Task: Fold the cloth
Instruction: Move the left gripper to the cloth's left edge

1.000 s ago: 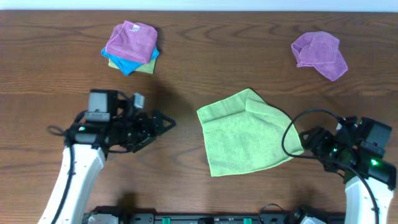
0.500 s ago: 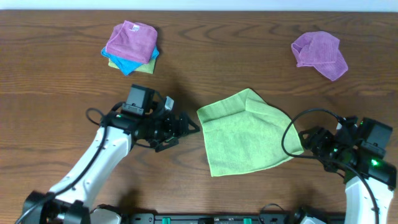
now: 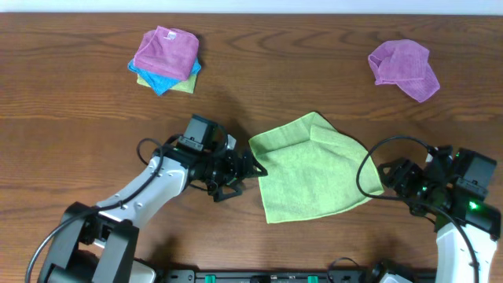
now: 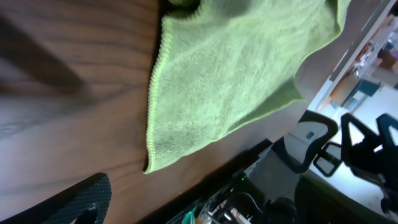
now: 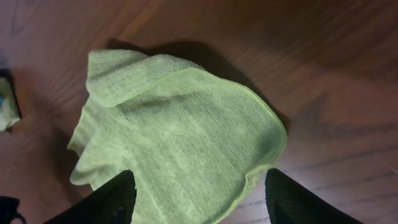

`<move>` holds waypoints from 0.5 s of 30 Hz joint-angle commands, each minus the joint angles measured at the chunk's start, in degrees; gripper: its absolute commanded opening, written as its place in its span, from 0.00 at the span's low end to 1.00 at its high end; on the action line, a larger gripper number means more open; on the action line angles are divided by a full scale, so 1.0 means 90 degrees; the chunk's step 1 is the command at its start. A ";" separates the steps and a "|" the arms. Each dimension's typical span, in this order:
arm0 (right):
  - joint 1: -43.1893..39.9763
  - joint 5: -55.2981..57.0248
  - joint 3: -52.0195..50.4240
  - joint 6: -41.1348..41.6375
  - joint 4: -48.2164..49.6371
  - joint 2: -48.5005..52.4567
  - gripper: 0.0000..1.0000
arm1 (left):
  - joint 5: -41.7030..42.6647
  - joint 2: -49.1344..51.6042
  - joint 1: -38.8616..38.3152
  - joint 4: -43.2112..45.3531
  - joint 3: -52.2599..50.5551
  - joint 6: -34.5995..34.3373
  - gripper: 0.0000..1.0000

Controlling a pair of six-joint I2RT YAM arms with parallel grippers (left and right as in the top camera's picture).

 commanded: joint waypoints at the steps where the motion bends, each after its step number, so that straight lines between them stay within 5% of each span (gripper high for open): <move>1: -0.0051 -0.0168 -0.0034 0.0117 0.0053 -0.0015 0.67 | 0.0182 0.0199 -0.0206 0.0134 -0.0053 -0.0306 0.95; 15: -0.0051 -0.0284 -0.0034 0.0114 0.0051 -0.0015 0.67 | 0.0374 0.0721 -0.0838 0.0571 -0.0058 -0.0636 0.95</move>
